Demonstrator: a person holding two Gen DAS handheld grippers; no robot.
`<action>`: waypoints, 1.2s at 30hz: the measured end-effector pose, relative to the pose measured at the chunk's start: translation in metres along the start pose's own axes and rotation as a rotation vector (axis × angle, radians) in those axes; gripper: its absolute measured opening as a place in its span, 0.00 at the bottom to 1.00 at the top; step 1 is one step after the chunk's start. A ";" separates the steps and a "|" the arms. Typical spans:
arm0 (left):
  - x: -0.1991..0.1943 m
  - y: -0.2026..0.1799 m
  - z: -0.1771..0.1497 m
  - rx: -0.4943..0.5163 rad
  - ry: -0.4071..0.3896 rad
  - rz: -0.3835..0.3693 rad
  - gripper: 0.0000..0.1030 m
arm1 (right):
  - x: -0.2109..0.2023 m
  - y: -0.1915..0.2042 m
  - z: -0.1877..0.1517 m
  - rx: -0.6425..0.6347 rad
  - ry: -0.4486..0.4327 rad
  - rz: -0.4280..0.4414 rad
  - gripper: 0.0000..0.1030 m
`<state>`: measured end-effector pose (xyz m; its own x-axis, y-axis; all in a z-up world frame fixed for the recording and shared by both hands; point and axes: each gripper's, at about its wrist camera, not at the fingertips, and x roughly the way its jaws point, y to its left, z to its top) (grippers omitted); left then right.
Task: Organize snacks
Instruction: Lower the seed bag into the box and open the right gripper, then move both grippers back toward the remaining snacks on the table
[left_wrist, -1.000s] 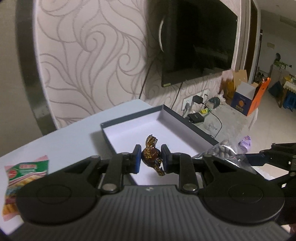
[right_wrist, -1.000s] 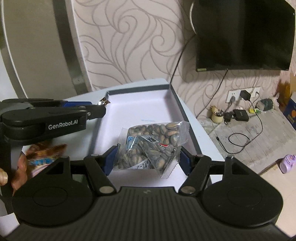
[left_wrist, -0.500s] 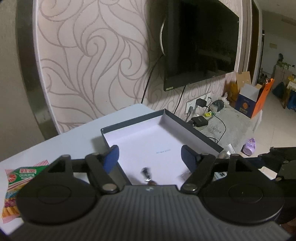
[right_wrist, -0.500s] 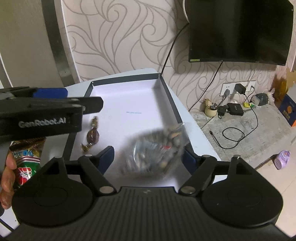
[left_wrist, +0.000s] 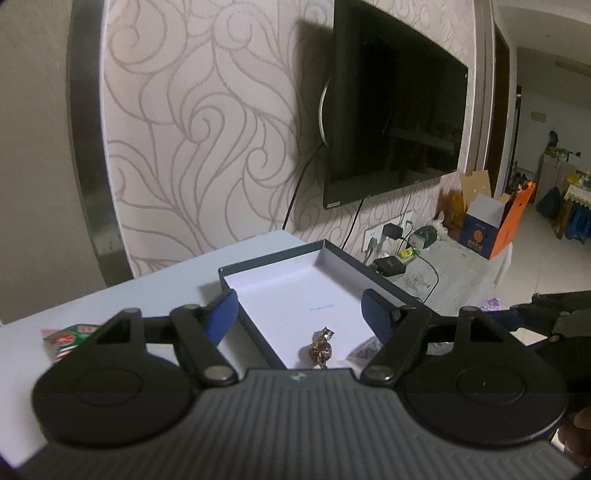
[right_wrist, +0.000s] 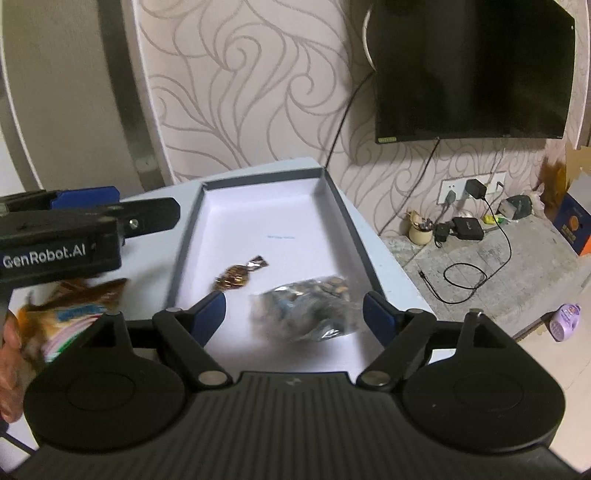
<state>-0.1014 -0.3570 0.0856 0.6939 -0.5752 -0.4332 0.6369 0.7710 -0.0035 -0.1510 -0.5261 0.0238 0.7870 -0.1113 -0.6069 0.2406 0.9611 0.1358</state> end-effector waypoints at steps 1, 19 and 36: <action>-0.006 0.000 -0.001 0.000 -0.006 -0.002 0.73 | -0.006 0.004 -0.001 -0.003 -0.011 0.004 0.82; -0.120 0.049 -0.057 -0.040 -0.030 0.067 0.73 | -0.078 0.086 -0.036 -0.098 -0.029 0.142 0.83; -0.165 0.123 -0.125 -0.095 0.053 0.270 0.73 | -0.069 0.133 -0.050 -0.183 0.008 0.205 0.88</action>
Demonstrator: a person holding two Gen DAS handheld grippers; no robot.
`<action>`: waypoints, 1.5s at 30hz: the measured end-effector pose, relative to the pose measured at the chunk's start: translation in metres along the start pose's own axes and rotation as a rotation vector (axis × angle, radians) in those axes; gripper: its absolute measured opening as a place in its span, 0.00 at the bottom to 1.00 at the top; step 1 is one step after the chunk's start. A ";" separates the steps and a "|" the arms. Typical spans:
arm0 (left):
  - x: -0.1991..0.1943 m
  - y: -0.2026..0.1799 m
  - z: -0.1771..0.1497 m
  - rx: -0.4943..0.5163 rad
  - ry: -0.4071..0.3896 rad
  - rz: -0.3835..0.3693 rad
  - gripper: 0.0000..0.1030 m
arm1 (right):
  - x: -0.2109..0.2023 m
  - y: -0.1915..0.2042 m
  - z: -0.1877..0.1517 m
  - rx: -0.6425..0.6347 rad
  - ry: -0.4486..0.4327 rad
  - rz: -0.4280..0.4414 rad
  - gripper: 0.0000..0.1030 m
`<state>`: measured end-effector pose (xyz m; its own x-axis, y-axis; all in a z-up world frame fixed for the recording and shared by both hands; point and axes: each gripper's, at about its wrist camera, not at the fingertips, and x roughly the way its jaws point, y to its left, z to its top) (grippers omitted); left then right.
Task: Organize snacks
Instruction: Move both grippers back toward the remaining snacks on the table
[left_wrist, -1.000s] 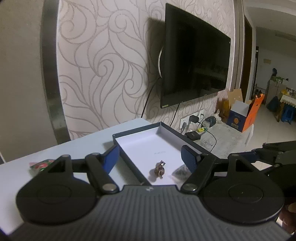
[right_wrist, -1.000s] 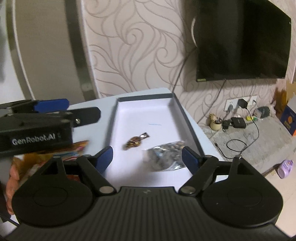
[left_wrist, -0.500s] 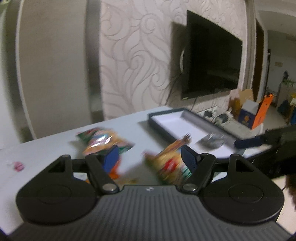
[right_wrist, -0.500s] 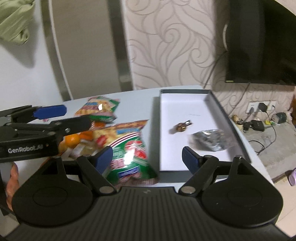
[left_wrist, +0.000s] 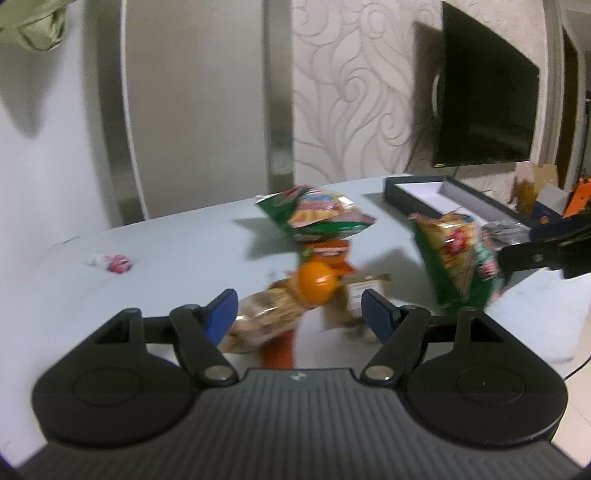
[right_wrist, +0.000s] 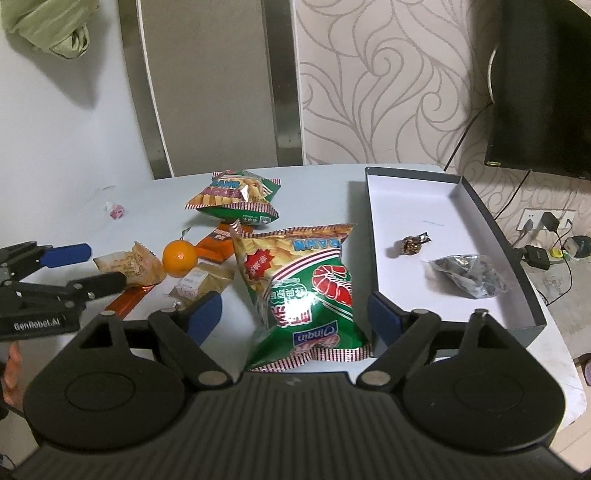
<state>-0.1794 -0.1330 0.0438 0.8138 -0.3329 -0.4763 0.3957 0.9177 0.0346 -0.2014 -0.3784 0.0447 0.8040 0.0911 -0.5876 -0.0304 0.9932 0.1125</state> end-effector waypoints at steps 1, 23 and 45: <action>0.001 0.005 -0.002 0.003 0.002 0.012 0.73 | 0.001 0.001 0.000 -0.002 0.002 0.001 0.89; 0.049 0.030 -0.004 -0.030 0.069 -0.028 0.73 | 0.055 0.004 0.014 -0.061 0.061 -0.040 0.91; 0.057 0.030 -0.007 -0.014 0.108 -0.062 0.72 | 0.074 0.005 0.007 -0.024 0.119 0.007 0.64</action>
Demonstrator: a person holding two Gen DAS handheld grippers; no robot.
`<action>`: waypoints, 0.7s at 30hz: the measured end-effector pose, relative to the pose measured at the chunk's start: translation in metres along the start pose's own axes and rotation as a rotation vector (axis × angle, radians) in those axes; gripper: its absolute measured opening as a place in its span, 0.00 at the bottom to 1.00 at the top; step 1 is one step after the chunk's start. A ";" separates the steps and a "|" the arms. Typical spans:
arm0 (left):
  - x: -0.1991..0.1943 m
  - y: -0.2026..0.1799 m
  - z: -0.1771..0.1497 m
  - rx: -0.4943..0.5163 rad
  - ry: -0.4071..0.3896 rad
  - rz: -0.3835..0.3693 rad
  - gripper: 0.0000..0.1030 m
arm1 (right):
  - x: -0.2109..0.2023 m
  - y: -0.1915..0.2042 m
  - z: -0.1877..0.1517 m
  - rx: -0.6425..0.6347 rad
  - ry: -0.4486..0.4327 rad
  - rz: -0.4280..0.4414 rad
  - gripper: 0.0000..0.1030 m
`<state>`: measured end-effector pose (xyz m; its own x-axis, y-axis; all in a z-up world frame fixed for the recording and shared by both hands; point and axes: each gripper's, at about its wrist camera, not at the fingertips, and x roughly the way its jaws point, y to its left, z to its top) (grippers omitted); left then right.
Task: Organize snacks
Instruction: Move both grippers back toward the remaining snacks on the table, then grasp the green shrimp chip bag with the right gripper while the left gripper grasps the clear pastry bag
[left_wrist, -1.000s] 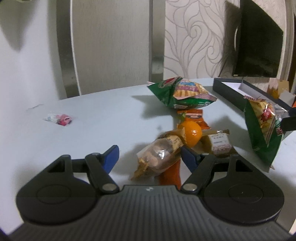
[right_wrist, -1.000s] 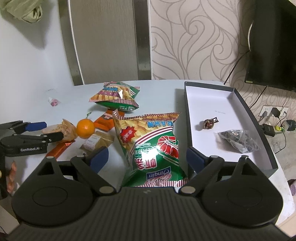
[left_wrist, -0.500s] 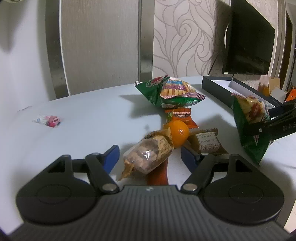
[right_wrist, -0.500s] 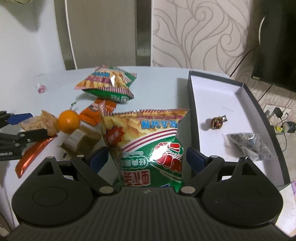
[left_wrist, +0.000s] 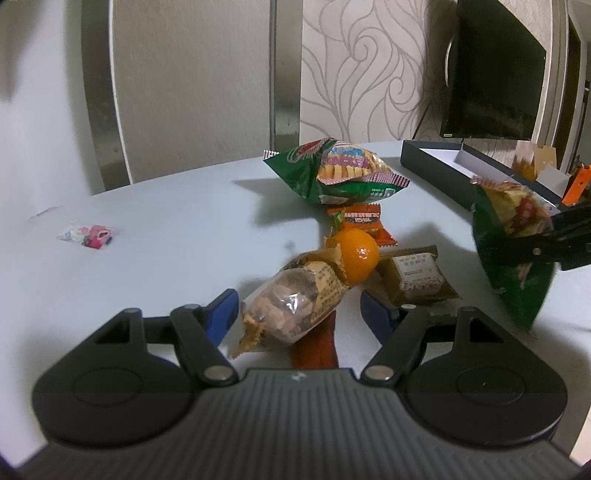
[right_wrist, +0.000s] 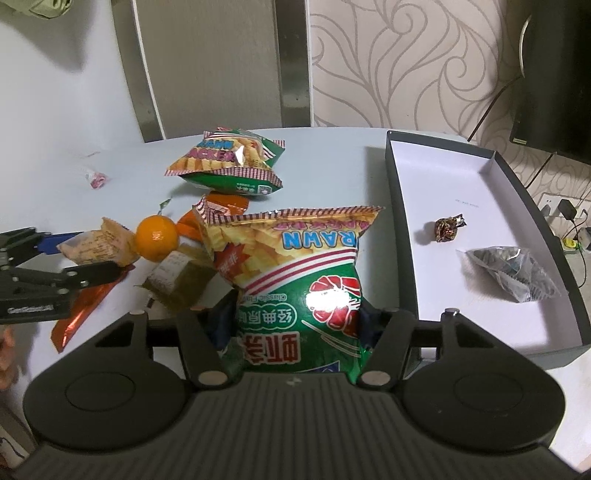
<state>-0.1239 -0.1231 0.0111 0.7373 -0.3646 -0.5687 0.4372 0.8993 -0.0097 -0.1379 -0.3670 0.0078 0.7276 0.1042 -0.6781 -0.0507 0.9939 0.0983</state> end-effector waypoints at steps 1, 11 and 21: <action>0.001 0.001 0.000 -0.002 0.002 0.000 0.71 | -0.002 0.000 -0.001 0.004 -0.003 0.002 0.64; 0.002 0.005 -0.004 -0.049 0.007 0.016 0.59 | -0.020 0.000 -0.012 0.029 -0.015 -0.006 0.64; -0.004 0.009 -0.003 -0.082 0.020 0.013 0.45 | -0.026 0.004 -0.017 0.032 -0.024 -0.002 0.64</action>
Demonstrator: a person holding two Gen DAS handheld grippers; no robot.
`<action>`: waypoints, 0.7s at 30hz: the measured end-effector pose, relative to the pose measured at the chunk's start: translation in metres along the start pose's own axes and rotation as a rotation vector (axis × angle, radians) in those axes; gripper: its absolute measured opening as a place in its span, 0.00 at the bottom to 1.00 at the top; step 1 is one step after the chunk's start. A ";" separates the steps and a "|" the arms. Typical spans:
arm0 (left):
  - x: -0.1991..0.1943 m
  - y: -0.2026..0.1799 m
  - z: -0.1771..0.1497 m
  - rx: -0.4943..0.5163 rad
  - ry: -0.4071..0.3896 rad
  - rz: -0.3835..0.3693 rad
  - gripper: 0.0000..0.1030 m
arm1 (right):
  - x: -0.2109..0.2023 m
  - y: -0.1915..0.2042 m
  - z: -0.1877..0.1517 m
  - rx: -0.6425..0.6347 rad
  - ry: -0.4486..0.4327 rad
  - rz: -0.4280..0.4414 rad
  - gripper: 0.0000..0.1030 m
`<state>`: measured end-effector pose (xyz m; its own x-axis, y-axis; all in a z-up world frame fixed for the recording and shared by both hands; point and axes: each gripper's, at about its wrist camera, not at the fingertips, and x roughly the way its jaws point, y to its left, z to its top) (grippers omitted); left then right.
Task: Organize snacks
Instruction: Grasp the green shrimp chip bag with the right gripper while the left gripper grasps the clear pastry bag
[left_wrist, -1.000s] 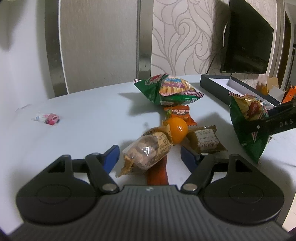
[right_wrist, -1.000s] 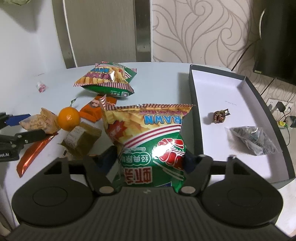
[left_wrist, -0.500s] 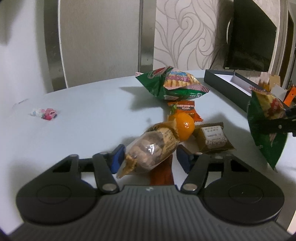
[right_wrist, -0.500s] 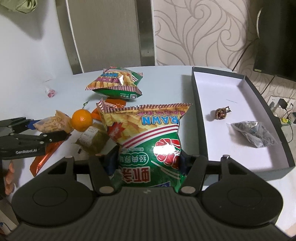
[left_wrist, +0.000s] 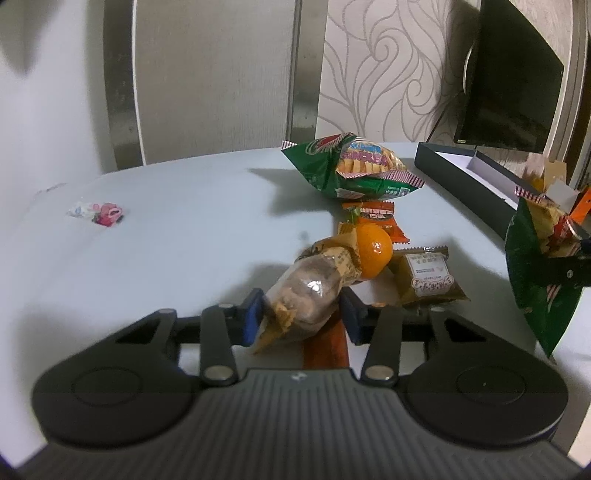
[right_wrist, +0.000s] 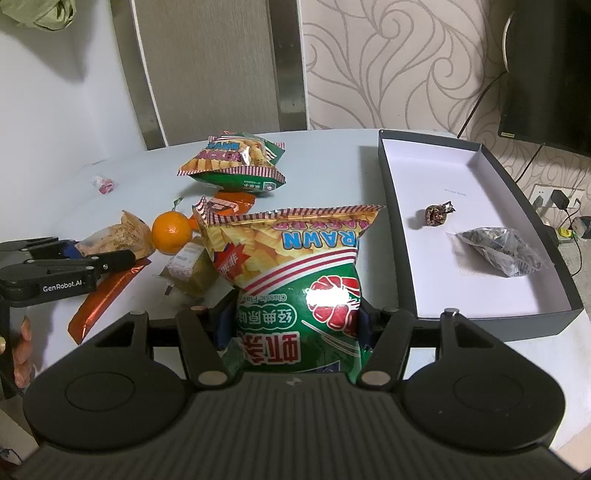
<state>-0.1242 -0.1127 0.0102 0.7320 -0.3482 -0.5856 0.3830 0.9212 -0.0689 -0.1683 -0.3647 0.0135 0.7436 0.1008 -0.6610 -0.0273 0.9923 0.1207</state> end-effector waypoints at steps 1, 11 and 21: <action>-0.002 0.001 0.000 -0.006 0.001 0.000 0.44 | 0.000 0.001 0.000 0.000 0.000 0.002 0.64; -0.008 -0.001 0.000 -0.008 -0.006 0.013 0.40 | -0.003 0.004 -0.002 -0.002 0.000 0.020 0.64; -0.005 -0.005 0.001 0.000 -0.005 0.026 0.33 | -0.005 0.003 -0.006 -0.006 0.003 0.031 0.63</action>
<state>-0.1286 -0.1155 0.0145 0.7446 -0.3252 -0.5830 0.3642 0.9298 -0.0536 -0.1756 -0.3618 0.0127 0.7403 0.1317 -0.6593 -0.0542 0.9891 0.1367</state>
